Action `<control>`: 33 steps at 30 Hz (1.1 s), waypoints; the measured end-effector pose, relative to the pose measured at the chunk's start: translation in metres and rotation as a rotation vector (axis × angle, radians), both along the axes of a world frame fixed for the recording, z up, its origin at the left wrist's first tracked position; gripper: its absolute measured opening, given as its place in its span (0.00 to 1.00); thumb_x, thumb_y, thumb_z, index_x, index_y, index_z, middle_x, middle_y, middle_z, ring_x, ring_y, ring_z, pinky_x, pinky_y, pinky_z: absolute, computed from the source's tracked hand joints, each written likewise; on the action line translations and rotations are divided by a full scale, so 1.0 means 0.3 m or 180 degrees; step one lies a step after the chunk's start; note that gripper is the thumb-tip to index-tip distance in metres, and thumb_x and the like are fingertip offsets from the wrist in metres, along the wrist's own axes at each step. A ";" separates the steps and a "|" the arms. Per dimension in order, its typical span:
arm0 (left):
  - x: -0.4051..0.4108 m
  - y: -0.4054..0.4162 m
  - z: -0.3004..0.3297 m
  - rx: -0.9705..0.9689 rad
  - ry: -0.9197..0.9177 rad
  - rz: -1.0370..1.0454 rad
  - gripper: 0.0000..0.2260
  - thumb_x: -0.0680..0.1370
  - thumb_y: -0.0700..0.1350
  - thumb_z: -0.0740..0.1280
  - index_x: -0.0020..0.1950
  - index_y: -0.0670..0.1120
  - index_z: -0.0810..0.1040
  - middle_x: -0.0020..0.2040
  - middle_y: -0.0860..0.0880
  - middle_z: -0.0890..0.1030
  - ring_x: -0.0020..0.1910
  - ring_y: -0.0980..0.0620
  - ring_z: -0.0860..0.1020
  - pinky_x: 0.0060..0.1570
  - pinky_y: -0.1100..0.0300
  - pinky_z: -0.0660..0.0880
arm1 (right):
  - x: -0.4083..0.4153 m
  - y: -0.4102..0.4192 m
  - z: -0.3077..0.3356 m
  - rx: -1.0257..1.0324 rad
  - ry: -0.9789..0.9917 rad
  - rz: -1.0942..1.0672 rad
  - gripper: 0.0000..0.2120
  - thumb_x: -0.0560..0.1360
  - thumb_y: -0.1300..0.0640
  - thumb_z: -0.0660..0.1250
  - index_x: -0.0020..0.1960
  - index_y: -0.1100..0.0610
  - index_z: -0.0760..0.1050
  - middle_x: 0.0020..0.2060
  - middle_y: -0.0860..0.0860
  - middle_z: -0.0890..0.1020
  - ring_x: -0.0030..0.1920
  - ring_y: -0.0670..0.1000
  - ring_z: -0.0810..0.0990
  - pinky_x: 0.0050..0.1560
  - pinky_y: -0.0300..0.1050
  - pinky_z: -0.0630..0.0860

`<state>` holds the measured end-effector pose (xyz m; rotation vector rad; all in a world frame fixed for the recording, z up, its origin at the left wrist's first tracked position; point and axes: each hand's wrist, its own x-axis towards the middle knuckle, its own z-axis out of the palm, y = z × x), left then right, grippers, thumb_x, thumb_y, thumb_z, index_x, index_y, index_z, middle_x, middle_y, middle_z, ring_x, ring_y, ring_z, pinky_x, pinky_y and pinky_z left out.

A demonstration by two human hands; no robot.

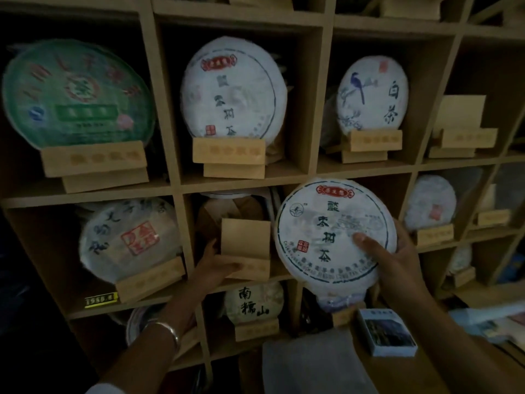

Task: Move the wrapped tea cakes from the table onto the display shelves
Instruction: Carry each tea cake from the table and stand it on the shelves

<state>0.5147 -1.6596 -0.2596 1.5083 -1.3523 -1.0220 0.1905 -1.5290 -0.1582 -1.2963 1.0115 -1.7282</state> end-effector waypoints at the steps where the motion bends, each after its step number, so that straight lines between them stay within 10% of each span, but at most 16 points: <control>1: -0.003 -0.016 -0.014 -0.0028 0.0038 -0.0070 0.48 0.68 0.42 0.79 0.79 0.49 0.53 0.75 0.45 0.65 0.70 0.45 0.67 0.62 0.52 0.71 | -0.008 -0.015 -0.008 0.0014 0.0014 0.0000 0.29 0.68 0.54 0.74 0.68 0.52 0.72 0.60 0.54 0.82 0.59 0.55 0.83 0.55 0.59 0.81; 8: 0.011 -0.012 -0.041 0.0167 0.0340 -0.0116 0.46 0.62 0.53 0.82 0.75 0.58 0.60 0.56 0.60 0.73 0.51 0.59 0.74 0.44 0.63 0.74 | -0.023 -0.080 -0.044 0.0044 -0.0004 -0.0066 0.25 0.66 0.53 0.74 0.62 0.47 0.75 0.55 0.48 0.85 0.54 0.49 0.85 0.44 0.41 0.83; 16: 0.008 0.069 0.010 0.0315 0.0672 -0.0214 0.38 0.62 0.50 0.81 0.67 0.61 0.66 0.53 0.60 0.76 0.48 0.60 0.75 0.36 0.64 0.75 | -0.038 -0.091 -0.013 0.0073 -0.0066 0.0057 0.30 0.64 0.50 0.76 0.65 0.49 0.74 0.58 0.52 0.84 0.56 0.53 0.84 0.48 0.49 0.83; 24: -0.034 0.234 0.252 0.0553 0.0649 -0.1214 0.28 0.57 0.50 0.84 0.48 0.72 0.77 0.51 0.58 0.84 0.49 0.56 0.83 0.40 0.61 0.81 | -0.042 -0.052 0.130 -0.0295 -0.0103 0.0184 0.30 0.69 0.56 0.73 0.70 0.53 0.70 0.61 0.53 0.82 0.59 0.53 0.83 0.49 0.50 0.83; 33: -0.255 0.396 0.534 0.0281 0.0692 -0.1888 0.29 0.54 0.50 0.82 0.51 0.67 0.79 0.54 0.54 0.84 0.53 0.53 0.82 0.46 0.58 0.81 | -0.068 0.053 0.343 -0.0995 0.0123 0.0067 0.32 0.71 0.59 0.70 0.74 0.57 0.66 0.64 0.55 0.80 0.62 0.56 0.80 0.57 0.57 0.81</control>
